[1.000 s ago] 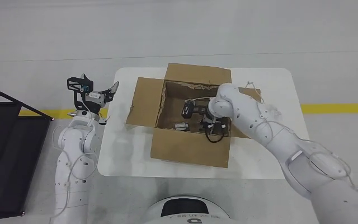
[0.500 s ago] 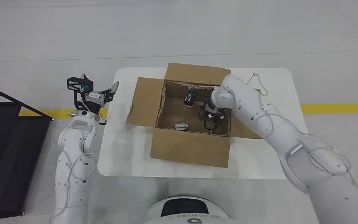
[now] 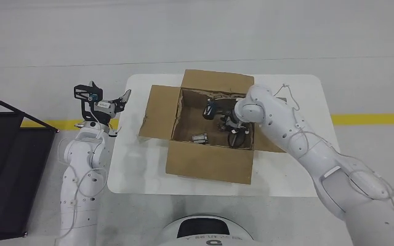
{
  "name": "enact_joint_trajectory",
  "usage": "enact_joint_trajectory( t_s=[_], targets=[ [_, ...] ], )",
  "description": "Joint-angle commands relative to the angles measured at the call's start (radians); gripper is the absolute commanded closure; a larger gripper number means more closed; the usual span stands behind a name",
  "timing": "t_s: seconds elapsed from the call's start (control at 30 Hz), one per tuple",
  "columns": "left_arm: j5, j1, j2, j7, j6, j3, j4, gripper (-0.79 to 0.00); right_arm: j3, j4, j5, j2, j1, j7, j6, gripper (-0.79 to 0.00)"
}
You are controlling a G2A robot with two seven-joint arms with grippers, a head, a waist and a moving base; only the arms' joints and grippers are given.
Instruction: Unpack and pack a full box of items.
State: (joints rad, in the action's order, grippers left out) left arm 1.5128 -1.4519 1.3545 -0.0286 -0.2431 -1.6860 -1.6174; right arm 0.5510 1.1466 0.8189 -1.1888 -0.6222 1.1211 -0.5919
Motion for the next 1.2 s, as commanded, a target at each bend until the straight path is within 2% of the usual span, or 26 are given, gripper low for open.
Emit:
enact_joint_trajectory(
  t_s=[0.0, 0.4, 0.63, 0.7, 0.73, 0.8, 0.83, 1.0, 1.17],
  targets=[
    [0.0, 0.0, 0.0, 0.0, 0.0, 0.0, 0.0, -0.785, -0.013, -0.012, 0.002, -0.008, 0.005, 0.003, 0.001, -0.372],
    [0.0, 0.0, 0.0, 0.0, 0.0, 0.0, 0.0, -0.785, -0.112, -0.147, 0.043, -0.089, 0.054, -0.02, 0.023, -0.363],
    [0.0, 0.0, 0.0, 0.0, 0.0, 0.0, 0.0, -0.785, -0.156, -0.249, 0.059, -0.141, 0.079, -0.031, 0.033, -0.332],
    [0.0, 0.0, 0.0, 0.0, 0.0, 0.0, 0.0, -0.785, -0.166, -0.277, 0.061, -0.155, 0.084, -0.04, 0.032, -0.274],
    [0.0, 0.0, 0.0, 0.0, 0.0, 0.0, 0.0, -0.785, -0.17, -0.29, 0.063, -0.161, 0.087, -0.044, 0.031, -0.212],
    [0.0, 0.0, 0.0, 0.0, 0.0, 0.0, 0.0, -0.785, -0.175, -0.315, 0.065, -0.173, 0.092, -0.053, 0.027, -0.142],
    [0.0, 0.0, 0.0, 0.0, 0.0, 0.0, 0.0, -0.785, -0.178, -0.326, 0.065, -0.178, 0.094, -0.057, 0.025, -0.018],
    [0.0, 0.0, 0.0, 0.0, 0.0, 0.0, 0.0, -0.785, -0.167, -0.361, 0.062, -0.189, 0.111, -0.095, 0.006, 0.0],
    [0.0, 0.0, 0.0, 0.0, 0.0, 0.0, 0.0, -0.785, -0.122, -0.331, 0.066, -0.164, 0.114, -0.147, -0.022, 0.0]
  ],
)
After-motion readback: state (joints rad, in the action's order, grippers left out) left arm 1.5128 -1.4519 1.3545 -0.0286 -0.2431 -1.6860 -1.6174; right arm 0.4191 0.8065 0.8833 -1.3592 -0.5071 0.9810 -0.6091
